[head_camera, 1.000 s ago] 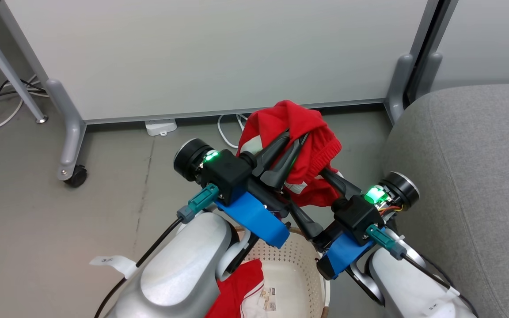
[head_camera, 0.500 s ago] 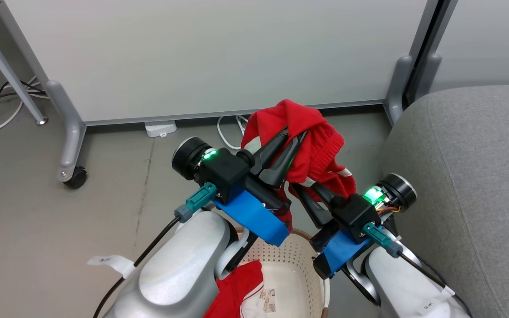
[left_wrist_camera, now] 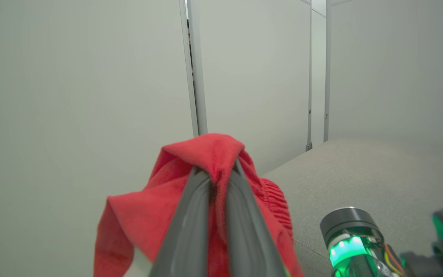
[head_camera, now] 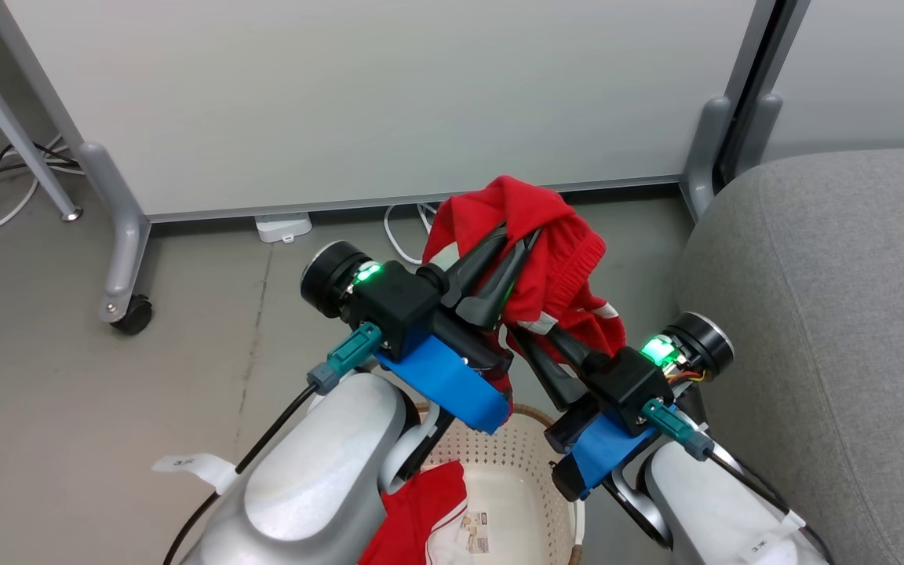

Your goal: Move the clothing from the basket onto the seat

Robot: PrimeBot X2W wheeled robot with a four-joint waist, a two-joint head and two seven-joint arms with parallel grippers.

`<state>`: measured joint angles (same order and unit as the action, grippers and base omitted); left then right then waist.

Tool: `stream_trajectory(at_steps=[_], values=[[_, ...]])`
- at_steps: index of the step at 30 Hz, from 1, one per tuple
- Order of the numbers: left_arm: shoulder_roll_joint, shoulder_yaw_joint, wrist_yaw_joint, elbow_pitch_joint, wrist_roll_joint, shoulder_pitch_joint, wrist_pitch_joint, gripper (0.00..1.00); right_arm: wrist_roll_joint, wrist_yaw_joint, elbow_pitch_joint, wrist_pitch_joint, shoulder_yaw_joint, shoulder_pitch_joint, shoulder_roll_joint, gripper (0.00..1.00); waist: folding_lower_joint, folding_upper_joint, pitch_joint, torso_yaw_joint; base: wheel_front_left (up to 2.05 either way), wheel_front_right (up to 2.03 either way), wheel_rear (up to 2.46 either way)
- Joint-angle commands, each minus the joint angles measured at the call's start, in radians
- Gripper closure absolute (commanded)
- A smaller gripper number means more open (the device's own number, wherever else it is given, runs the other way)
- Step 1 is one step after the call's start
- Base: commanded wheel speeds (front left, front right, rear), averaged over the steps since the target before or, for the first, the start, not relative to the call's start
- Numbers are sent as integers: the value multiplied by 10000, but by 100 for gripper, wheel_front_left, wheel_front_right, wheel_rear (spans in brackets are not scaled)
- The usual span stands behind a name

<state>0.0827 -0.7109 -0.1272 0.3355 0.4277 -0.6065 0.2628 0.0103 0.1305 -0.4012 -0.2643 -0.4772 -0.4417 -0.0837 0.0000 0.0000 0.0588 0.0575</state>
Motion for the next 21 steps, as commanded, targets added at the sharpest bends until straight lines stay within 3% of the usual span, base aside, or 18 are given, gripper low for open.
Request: stream_trajectory(at_steps=[1,2,21], values=[[0,94,53,-13,-55,-16,31,82,-73,5,35,-2,-18,63,-19,100,0,0,11,3,0,0,0],[-1,92,92,35,-63,-8,29,1,-81,5,43,-2,-22,57,-25,100,0,0,18,4,0,0,0],[8,396,126,-94,-359,107,29,0,-283,5,168,-4,25,-5,-11,100,0,0,290,-234,0,0,0]])
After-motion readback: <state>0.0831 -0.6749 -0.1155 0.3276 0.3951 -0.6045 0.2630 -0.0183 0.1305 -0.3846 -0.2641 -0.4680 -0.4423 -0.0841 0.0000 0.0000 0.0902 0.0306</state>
